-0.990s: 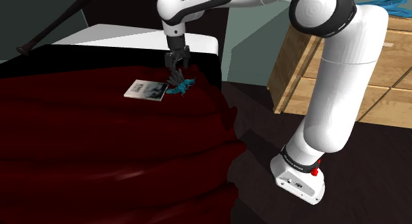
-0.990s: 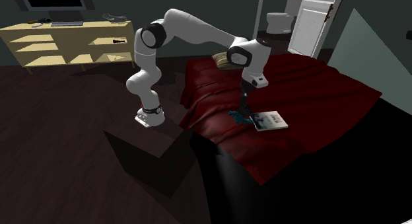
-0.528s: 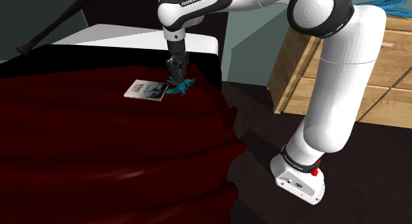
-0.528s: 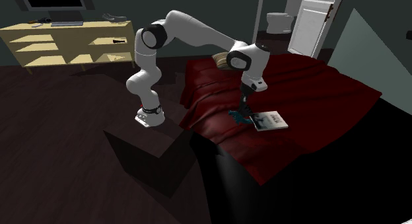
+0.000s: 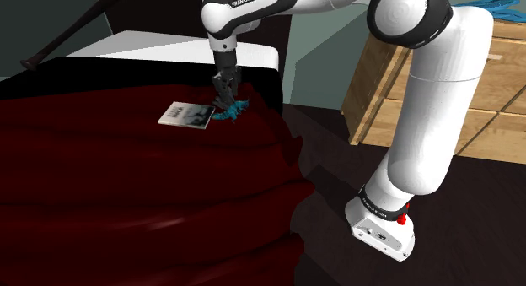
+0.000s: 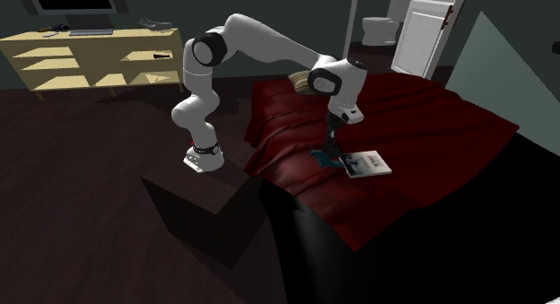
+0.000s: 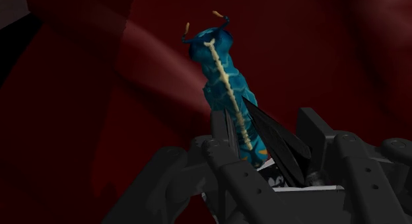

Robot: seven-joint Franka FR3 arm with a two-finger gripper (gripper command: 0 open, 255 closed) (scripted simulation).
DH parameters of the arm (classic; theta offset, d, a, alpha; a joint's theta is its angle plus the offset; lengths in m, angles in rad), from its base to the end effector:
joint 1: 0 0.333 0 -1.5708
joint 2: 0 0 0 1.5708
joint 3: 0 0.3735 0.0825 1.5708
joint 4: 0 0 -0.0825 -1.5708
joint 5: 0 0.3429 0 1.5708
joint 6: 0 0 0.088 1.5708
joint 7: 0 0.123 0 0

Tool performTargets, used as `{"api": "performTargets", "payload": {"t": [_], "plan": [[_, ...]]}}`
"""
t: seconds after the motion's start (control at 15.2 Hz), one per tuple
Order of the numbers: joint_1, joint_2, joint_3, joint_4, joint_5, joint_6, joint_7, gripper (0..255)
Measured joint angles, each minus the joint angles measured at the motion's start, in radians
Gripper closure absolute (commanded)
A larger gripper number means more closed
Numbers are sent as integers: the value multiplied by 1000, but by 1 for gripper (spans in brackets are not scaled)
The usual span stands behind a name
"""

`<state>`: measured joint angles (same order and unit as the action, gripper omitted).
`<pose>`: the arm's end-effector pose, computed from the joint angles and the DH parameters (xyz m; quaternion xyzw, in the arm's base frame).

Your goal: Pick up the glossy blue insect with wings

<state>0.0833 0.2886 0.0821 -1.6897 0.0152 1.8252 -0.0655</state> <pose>0.5934 0.0952 0.4730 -0.9907 -0.1116 0.0769 0.0151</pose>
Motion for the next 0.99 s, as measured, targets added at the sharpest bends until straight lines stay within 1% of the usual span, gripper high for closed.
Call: {"api": "performTargets", "payload": {"t": [0.4, 0.99], "plan": [[1, -16, 2, 48, 2, -64, 3, 255], [1, -28, 2, 150, 2, -177, 4, 255]]}}
